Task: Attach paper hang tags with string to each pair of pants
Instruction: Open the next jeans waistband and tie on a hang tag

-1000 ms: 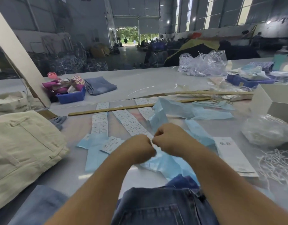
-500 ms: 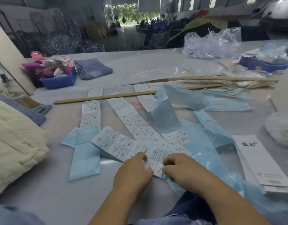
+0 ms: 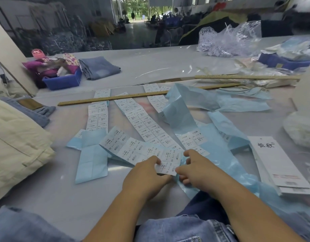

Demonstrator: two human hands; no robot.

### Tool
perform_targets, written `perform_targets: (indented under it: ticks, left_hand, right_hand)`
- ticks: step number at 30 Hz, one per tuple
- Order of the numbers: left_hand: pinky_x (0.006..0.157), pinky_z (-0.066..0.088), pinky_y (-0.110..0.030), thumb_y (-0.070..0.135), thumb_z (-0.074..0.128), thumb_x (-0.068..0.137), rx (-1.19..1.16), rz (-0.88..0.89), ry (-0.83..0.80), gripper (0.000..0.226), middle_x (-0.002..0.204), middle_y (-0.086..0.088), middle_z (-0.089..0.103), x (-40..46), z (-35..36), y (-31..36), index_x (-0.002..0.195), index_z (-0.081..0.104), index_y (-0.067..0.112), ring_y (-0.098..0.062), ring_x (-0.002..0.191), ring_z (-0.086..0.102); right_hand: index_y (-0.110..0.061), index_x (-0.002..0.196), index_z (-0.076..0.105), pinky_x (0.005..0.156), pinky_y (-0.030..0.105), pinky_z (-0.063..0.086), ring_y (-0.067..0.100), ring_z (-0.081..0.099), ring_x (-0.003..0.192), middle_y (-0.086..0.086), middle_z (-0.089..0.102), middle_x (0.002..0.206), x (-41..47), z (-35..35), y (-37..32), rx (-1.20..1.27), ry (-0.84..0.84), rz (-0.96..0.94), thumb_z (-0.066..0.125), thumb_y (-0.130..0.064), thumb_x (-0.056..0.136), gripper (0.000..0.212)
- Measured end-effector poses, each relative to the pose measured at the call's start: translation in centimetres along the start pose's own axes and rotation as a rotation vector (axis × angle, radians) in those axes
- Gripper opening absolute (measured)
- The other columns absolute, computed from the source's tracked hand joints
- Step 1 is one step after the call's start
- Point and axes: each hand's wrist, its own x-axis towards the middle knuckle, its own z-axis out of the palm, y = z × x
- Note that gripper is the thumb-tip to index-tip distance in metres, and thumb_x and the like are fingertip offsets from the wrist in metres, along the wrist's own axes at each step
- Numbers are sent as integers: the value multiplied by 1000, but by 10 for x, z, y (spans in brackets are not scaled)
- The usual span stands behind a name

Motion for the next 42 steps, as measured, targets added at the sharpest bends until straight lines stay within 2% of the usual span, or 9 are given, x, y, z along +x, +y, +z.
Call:
perform_targets:
  ticks: [6, 10, 14, 16, 19, 26, 31, 36, 42]
  left_hand:
    - [63, 42, -28, 74, 51, 60, -130, -21, -20, 55, 89, 9, 63, 1, -1, 3, 101, 56, 39, -10, 84, 60]
    - [57, 35, -31, 35, 50, 90, -200, 51, 161, 29, 70, 4, 57, 2, -6, 9, 65, 50, 22, -19, 70, 52]
    - [53, 40, -23, 22, 58, 84, -874, 22, 348, 21, 53, 14, 59, 2, -25, 19, 63, 56, 19, -3, 56, 51]
    - [59, 47, -20, 25, 56, 73, -1228, 11, 306, 14, 65, 11, 68, 1, -32, 20, 78, 66, 17, -2, 63, 59]
    - [72, 45, -34, 15, 48, 86, -1462, 43, 137, 25, 91, -2, 75, -4, -32, 22, 95, 72, 16, -18, 84, 65]
    - [66, 58, -29, 12, 52, 96, -1120, 101, 59, 20, 90, -4, 76, -7, -23, 27, 107, 69, 16, -23, 77, 72]
    - [66, 58, -29, 26, 64, 74, -1125, 152, 74, 24, 85, 0, 74, -8, -23, 25, 96, 71, 25, -19, 73, 70]
    - [58, 54, -28, 28, 55, 78, -1184, 181, 68, 23, 83, -5, 73, -8, -24, 26, 80, 78, 29, -17, 73, 67]
    - [78, 58, -33, 36, 61, 77, -1133, 193, 21, 25, 89, 1, 75, -4, -25, 22, 94, 77, 26, -16, 85, 69]
  right_hand:
    - [-22, 139, 37, 86, 37, 59, 22, 68, 99, 1, 62, 116, 2, 2, 1, 245, -83, -51, 63, -2, 85, 64]
    - [-19, 130, 46, 73, 28, 57, 16, 68, 83, 1, 64, 111, -1, 2, -4, 342, -127, -108, 58, 2, 90, 46]
    - [-18, 123, 54, 84, 37, 57, 18, 65, 91, -1, 63, 108, 0, 1, -3, 258, -50, -89, 62, -6, 90, 37]
    - [-20, 118, 58, 90, 42, 55, 20, 65, 96, -1, 62, 110, 0, 1, -2, 202, -35, -75, 67, -15, 88, 32]
    - [-23, 105, 64, 84, 37, 58, 17, 65, 93, -2, 65, 103, -1, -1, -4, 250, -12, -119, 69, -27, 87, 19]
    - [-3, 111, 66, 70, 37, 52, 21, 57, 66, 20, 63, 87, -8, -7, -12, 525, -54, -216, 56, -40, 92, 43]
    - [-27, 103, 72, 66, 34, 54, 20, 66, 71, 10, 73, 90, -10, -8, -10, 641, -112, -256, 50, -59, 83, 43]
    - [-15, 105, 69, 83, 46, 59, 32, 72, 91, 8, 76, 95, -5, -5, -6, 513, -78, -199, 56, -15, 97, 15]
    - [-8, 108, 69, 79, 43, 60, 32, 72, 92, 12, 76, 98, -5, -7, -5, 565, -53, -233, 54, -6, 97, 18]
